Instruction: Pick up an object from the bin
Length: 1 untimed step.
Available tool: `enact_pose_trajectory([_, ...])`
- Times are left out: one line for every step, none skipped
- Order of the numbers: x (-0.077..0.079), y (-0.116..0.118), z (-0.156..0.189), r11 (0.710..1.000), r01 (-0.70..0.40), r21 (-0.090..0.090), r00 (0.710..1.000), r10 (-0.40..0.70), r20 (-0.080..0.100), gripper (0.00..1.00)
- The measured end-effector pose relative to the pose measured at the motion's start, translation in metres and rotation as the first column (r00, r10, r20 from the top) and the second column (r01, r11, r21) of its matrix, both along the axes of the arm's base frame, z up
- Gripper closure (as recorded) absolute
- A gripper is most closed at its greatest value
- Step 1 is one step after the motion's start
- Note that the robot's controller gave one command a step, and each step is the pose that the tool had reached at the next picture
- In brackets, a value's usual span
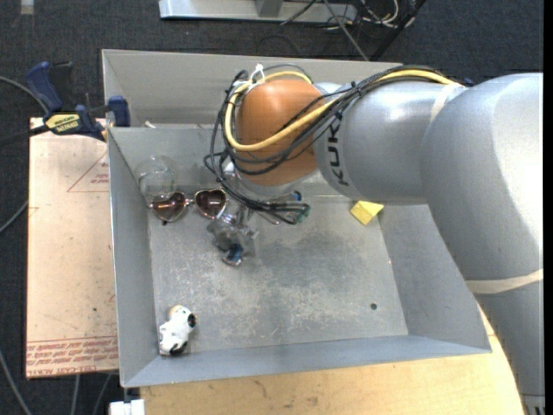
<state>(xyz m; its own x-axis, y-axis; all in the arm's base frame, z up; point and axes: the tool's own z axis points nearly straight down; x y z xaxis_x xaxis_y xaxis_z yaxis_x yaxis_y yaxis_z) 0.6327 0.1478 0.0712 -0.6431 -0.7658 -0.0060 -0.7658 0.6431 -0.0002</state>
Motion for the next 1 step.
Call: enact_pose_trajectory([-0.0018,-0.0001,0.0051,1.0,0.0,-0.002,1.0,0.0,-0.007,1.0])
